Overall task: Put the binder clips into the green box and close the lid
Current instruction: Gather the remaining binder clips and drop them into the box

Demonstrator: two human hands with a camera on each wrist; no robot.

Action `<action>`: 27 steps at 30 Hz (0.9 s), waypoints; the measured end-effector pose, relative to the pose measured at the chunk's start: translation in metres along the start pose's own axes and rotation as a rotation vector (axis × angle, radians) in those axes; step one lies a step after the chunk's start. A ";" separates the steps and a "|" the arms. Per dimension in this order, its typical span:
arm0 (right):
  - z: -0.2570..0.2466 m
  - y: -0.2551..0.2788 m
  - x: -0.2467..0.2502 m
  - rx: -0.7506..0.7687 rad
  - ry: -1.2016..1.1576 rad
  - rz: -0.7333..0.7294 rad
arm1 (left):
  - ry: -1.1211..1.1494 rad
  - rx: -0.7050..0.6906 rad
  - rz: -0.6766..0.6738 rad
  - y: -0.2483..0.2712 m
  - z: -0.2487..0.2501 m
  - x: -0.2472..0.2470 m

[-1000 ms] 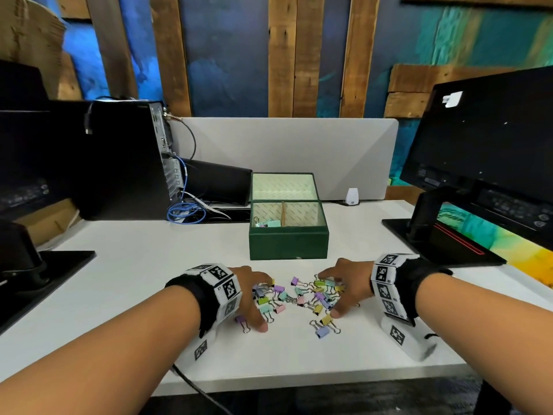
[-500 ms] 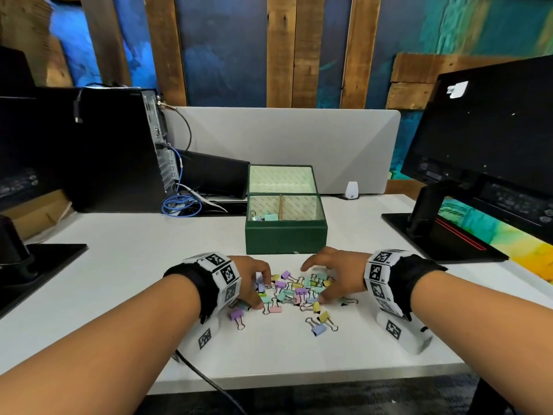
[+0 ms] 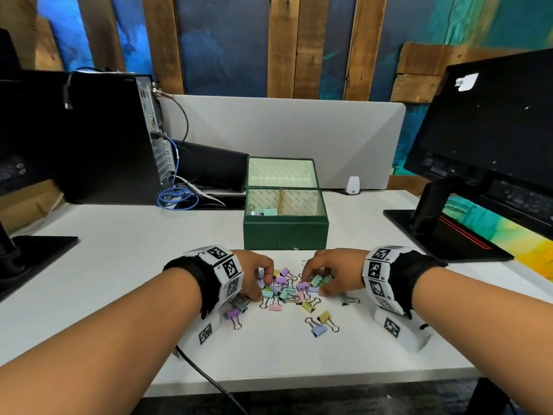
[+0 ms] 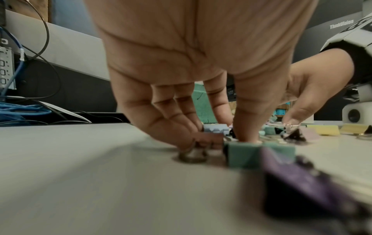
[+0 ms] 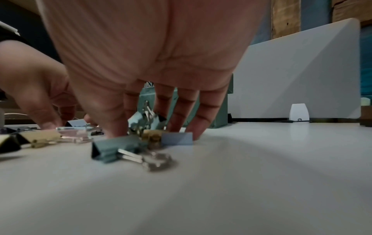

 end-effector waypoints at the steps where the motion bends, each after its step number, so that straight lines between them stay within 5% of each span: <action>1: 0.001 0.000 0.000 -0.007 0.002 0.007 | -0.008 -0.006 0.003 0.000 0.001 0.000; 27: 0.006 -0.003 0.004 -0.054 -0.020 0.041 | -0.110 -0.083 -0.057 -0.010 0.031 0.000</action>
Point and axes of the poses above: each hand's wrist, its own y-axis away from the middle knuckle, its own x-axis out of the back of the hand, z = x × y, the point moved 10 cm from there along -y, towards the middle knuckle, and after that the axes turned 13 degrees about -x, right-handed, at the moved point
